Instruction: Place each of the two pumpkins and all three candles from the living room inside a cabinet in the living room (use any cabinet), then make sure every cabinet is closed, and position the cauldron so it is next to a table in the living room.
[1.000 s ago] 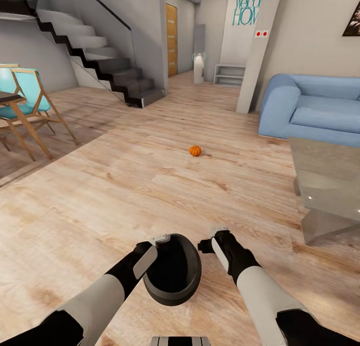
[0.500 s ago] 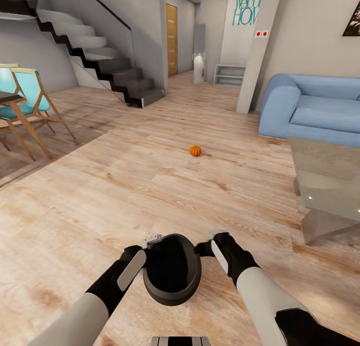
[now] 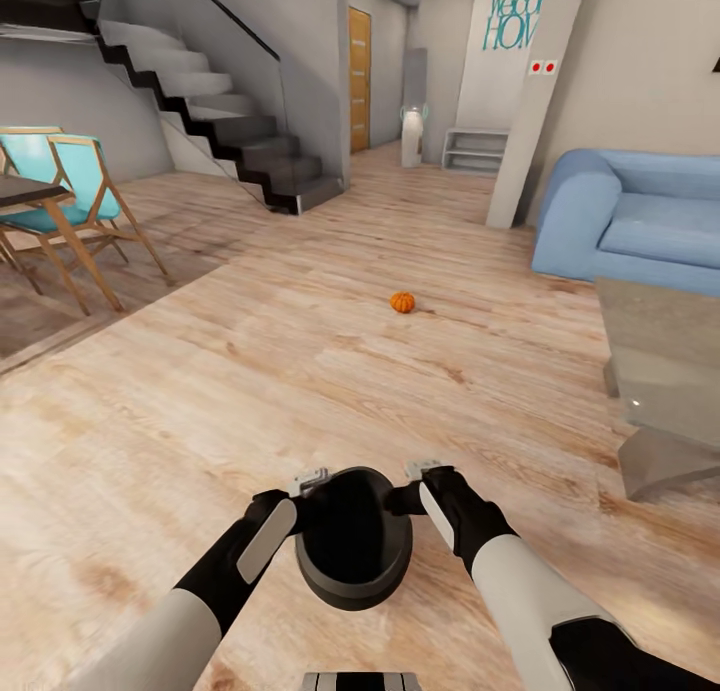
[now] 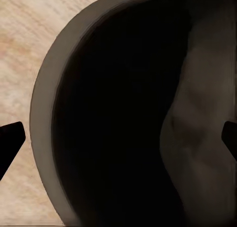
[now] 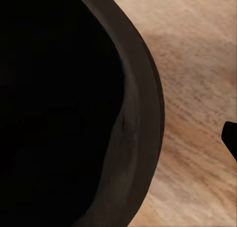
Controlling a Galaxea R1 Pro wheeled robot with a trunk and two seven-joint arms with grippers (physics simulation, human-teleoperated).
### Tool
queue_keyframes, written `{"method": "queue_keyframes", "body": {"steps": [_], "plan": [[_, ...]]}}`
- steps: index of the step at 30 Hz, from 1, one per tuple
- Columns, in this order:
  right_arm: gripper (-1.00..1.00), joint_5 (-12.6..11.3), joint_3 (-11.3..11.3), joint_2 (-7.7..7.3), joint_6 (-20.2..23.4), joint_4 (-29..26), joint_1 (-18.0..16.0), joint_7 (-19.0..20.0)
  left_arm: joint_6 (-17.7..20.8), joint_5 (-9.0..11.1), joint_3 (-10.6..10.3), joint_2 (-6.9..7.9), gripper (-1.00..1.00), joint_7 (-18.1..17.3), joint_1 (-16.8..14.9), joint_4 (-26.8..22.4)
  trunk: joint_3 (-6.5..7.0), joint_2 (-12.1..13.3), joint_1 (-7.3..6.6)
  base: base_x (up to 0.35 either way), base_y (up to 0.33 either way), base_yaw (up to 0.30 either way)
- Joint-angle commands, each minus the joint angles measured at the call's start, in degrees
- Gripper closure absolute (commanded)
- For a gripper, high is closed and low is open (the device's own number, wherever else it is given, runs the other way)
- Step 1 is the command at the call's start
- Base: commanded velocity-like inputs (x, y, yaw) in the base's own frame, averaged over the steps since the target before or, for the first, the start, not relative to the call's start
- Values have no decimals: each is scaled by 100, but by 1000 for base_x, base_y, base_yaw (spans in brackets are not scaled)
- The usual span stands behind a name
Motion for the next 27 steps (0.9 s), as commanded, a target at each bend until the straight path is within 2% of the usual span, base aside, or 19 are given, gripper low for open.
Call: {"method": "queue_keyframes", "body": {"steps": [1, 4, 10, 20, 22, 27], "plan": [[-100, 6, 4, 0, 30, -9, -1, 10, 16, 53, -17, -16, -100, 56, -4, -4, -27, -3, 1, 0, 0, 84], [-100, 6, 7, 0, 29, -9, -1, 7, 63, 57, -21, -66, -100, 54, -26, 17, -93, -7, 9, 0, 0, 44], [-100, 6, 9, 0, 29, -9, 0, 5, 421, 66, -5, -106, -100, 28, -66, 49, -226, -15, 25, 0, 0, 12], [-100, 6, 9, 0, 29, -9, 0, 5, 467, 55, 21, -66, -100, 27, -80, 62, -448, -29, 50, 0, 0, 1], [-100, 11, 9, 0, 29, -11, 0, 6, 462, 47, 32, -39, -100, 28, -133, 87, -492, -31, 56, 0, 0, 0], [-100, 20, 21, 0, 29, -31, -3, 5, 332, -1, 78, -8, -100, 37, -468, 514, -492, -31, 56, 0, 0, 0]]}}
